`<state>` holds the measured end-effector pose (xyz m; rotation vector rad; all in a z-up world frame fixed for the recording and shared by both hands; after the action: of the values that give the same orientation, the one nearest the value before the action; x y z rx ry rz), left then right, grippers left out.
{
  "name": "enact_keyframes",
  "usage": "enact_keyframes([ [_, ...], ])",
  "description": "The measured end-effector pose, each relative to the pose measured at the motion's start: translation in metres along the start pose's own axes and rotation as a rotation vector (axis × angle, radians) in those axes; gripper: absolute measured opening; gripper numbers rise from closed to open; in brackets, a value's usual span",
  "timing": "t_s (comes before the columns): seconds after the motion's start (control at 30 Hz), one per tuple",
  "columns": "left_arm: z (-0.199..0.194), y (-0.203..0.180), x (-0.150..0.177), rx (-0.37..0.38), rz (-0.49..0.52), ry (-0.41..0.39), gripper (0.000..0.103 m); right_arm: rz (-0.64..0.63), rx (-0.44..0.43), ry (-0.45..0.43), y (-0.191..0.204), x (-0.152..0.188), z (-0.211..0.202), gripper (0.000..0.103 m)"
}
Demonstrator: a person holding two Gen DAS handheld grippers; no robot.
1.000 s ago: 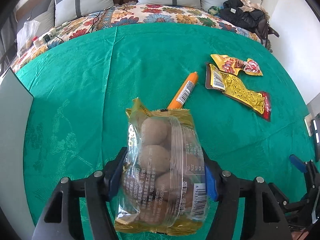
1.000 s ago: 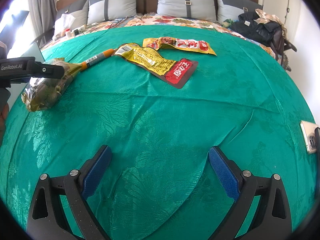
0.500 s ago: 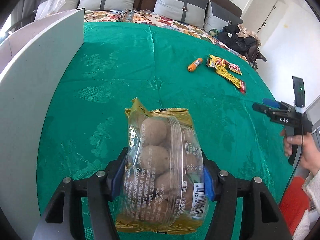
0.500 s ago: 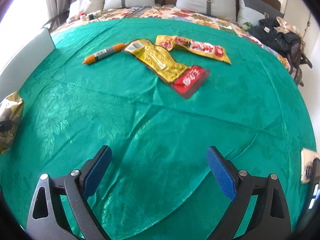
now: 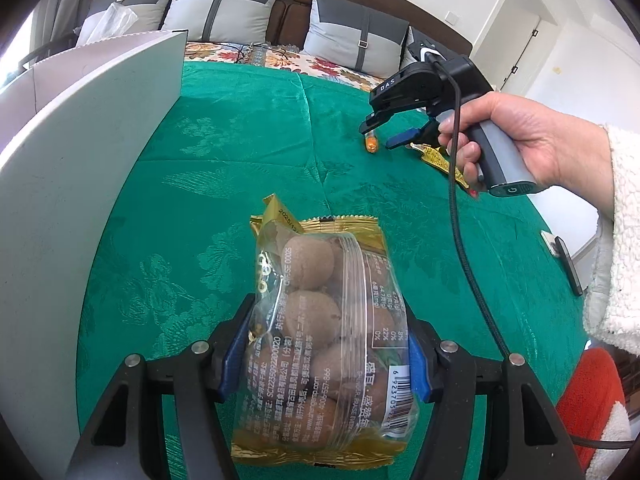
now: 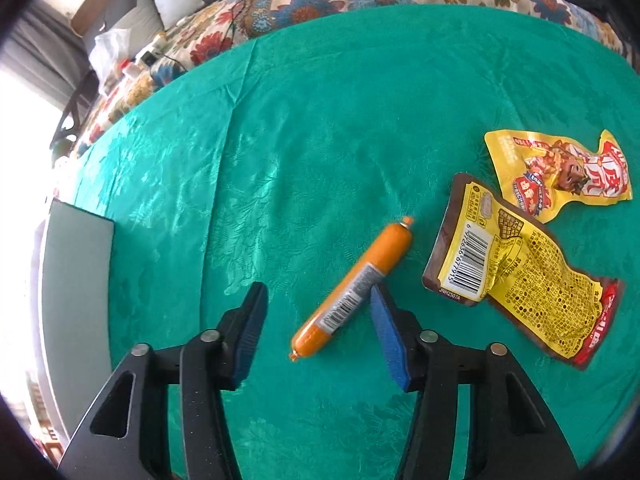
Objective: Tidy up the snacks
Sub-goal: 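Grasp the orange sausage stick with the right gripper while the left holds the egg bag, then carry both snacks over the white box and open both grippers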
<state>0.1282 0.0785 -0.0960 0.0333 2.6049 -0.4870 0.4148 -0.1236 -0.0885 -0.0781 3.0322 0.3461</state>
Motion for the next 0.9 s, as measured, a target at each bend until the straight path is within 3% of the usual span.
enact_keyframes([
  [0.07, -0.001, 0.002, -0.001, 0.006, -0.007, 0.000, 0.063, -0.049, 0.057, 0.005, 0.012, 0.002, 0.002, 0.032],
  [0.1, -0.002, 0.002, -0.002, 0.010, -0.012, -0.001, 0.063, -0.074, 0.047, 0.025, 0.015, 0.006, 0.004, 0.017],
  [0.27, -0.018, -0.001, -0.004, 0.064, -0.036, -0.030, 0.063, -0.155, -0.068, 0.052, 0.007, 0.055, -0.015, 0.016],
  [0.5, -0.078, -0.015, -0.013, 0.228, -0.130, -0.082, 0.063, -0.054, -0.428, 0.119, -0.030, 0.146, -0.052, 0.016],
  [0.6, -0.123, -0.007, -0.020, 0.260, -0.174, -0.142, 0.063, 0.012, -0.605, 0.134, -0.021, 0.168, -0.068, 0.016],
  [0.7, -0.175, 0.021, -0.024, 0.187, -0.209, -0.215, 0.063, -0.042, -0.735, 0.127, 0.036, 0.173, -0.090, 0.016],
  [0.83, -0.229, 0.082, -0.022, -0.027, -0.269, -0.262, 0.064, -0.215, -0.846, 0.107, 0.150, 0.183, -0.121, 0.016],
  [0.9, -0.234, 0.119, -0.018, -0.155, -0.300, -0.226, 0.069, -0.289, -0.866, 0.102, 0.203, 0.190, -0.127, 0.018],
])
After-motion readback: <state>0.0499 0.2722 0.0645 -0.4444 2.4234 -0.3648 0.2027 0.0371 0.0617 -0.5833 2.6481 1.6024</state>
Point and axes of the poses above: each gripper's, at about its wrist camera, not at the fingertips, and z roughly the way its jaws point, y to its left, x to its underside, the point moved 2 cm from there along z, roughly the way its jaws point, and after that the axes turned 10 degrees about y, right-handed, at the moved point
